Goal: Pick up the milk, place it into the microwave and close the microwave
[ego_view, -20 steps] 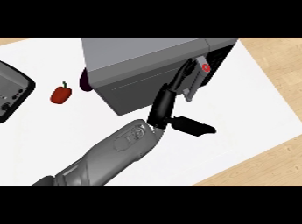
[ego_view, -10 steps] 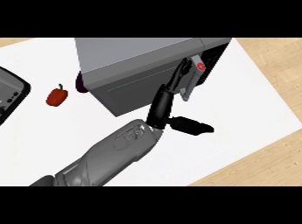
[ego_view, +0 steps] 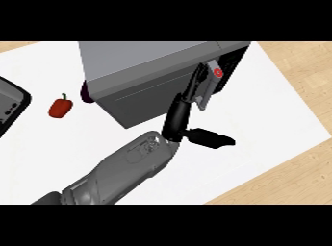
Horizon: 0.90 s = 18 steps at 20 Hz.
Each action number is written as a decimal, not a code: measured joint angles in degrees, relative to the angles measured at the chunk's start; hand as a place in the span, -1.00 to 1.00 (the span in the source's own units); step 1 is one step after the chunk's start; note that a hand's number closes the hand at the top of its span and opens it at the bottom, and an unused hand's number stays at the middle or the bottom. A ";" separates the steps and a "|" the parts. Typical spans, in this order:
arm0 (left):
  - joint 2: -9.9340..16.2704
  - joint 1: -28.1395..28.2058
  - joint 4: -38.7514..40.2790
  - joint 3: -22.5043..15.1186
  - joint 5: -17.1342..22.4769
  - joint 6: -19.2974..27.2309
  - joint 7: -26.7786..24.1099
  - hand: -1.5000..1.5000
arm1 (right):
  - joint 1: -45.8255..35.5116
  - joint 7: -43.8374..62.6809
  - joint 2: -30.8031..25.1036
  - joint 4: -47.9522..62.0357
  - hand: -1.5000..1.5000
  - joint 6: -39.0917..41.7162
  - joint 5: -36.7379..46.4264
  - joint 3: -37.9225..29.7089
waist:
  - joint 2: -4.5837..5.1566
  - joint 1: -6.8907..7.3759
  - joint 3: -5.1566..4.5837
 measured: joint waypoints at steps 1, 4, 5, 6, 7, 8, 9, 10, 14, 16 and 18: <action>-0.03 -0.11 0.18 -0.13 0.25 -0.05 -0.33 -1.00 | -0.12 0.15 -0.11 0.13 -1.00 -0.06 -0.24 -0.06 | 0.03 -0.01 0.01; -0.11 -0.37 0.54 -0.51 1.20 -0.04 -0.96 -1.00 | -0.56 0.67 -0.57 0.43 -1.00 -0.04 -1.01 -0.13 | 0.02 -0.09 0.05; -0.11 -0.41 0.62 -0.63 1.49 -0.03 -1.25 -1.00 | -0.66 0.74 -0.64 0.50 -1.00 0.03 -1.26 -0.13 | 0.04 -0.19 0.07; -0.13 -0.49 0.75 -0.73 1.77 -0.08 -1.48 -1.00 | -0.80 0.90 -0.78 0.55 -1.00 0.02 -1.52 -0.16 | 0.05 -0.23 0.07; -0.14 -0.57 0.90 -0.84 1.99 -0.04 -1.73 -1.00 | -0.99 1.07 -1.06 0.58 -1.00 0.10 -1.76 -0.23 | 0.05 -0.30 0.07; -0.16 -0.63 1.01 -0.93 2.29 -0.04 -1.92 -1.00 | -1.13 1.28 -1.37 0.64 -1.00 0.19 -2.00 -0.32 | 0.04 -0.35 0.07; -0.19 -0.71 1.08 -1.03 2.62 -0.04 -2.07 -1.00 | -1.26 1.49 -1.60 0.76 -1.00 0.20 -2.23 -0.37 | 0.05 -0.37 0.07; -0.21 -0.83 1.24 -1.10 2.86 -0.09 -2.27 -1.00 | -1.42 1.60 -1.71 0.84 -1.00 0.17 -2.48 -0.43 | 0.07 -0.35 0.08; -0.28 -1.19 1.67 -1.61 3.89 -0.16 -2.92 -1.00 | -1.85 2.20 -2.22 1.03 -1.00 0.49 -3.38 -0.22 | 0.09 -0.50 0.11; -0.31 -1.32 1.86 -1.84 4.38 -0.23 -3.31 -1.00 | -2.05 2.47 -2.46 0.99 -1.00 0.71 -3.87 -0.08 | 0.11 -0.68 0.11; -0.35 -1.47 2.10 -2.06 4.84 -0.27 -3.66 -1.00 | -2.28 2.72 -2.79 1.01 -1.00 0.86 -4.36 -0.12 | 0.12 -0.86 0.11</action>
